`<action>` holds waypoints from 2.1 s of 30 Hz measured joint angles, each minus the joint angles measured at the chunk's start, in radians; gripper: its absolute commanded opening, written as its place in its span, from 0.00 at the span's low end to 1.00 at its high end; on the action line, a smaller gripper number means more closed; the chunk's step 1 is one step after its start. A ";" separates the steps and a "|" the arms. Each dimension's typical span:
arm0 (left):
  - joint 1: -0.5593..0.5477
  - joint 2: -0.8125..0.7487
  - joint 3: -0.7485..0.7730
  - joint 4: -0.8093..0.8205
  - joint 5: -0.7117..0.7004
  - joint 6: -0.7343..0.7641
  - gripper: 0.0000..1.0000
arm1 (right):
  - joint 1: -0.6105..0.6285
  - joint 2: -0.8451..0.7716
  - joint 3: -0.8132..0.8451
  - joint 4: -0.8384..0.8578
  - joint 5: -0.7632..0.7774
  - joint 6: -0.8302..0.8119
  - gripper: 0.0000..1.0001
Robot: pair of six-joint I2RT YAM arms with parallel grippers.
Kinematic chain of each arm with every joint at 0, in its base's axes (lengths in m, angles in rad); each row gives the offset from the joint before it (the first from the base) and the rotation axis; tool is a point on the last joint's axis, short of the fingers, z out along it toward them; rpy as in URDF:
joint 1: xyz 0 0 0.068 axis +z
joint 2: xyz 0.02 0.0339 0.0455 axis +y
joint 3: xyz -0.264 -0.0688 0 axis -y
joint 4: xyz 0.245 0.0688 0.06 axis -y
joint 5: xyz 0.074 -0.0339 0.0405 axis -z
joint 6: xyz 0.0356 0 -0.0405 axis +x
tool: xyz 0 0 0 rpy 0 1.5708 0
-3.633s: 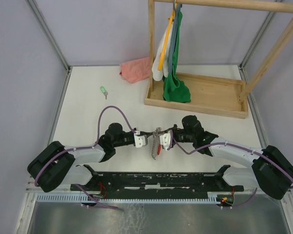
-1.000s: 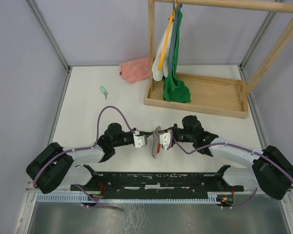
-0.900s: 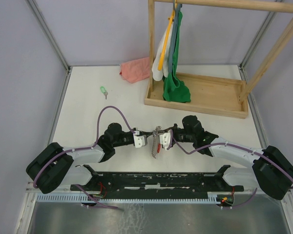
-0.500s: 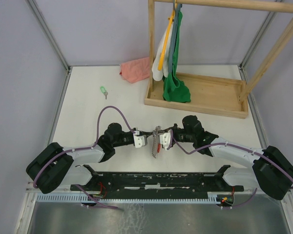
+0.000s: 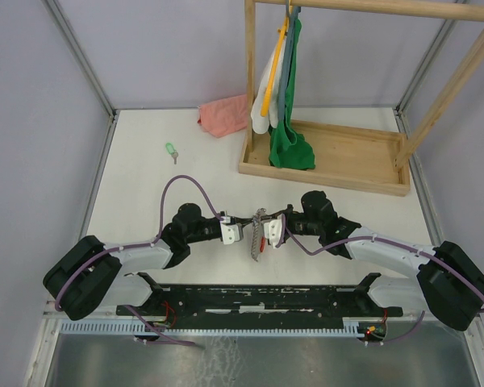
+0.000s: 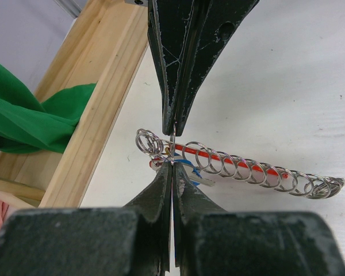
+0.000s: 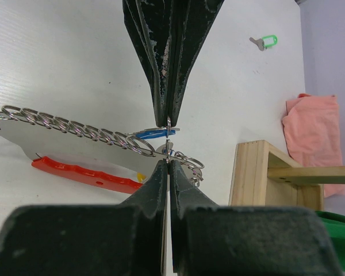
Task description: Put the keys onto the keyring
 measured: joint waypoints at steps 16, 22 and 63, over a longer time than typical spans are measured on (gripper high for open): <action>0.000 0.000 0.000 0.000 0.003 0.000 0.03 | 0.000 0.000 0.000 0.001 -0.003 0.000 0.01; 0.000 0.000 0.000 0.000 0.003 0.000 0.03 | 0.000 0.000 0.000 0.001 -0.010 0.001 0.01; 0.001 0.022 0.000 0.010 0.032 -0.040 0.03 | -0.003 0.039 0.000 0.023 -0.061 0.023 0.01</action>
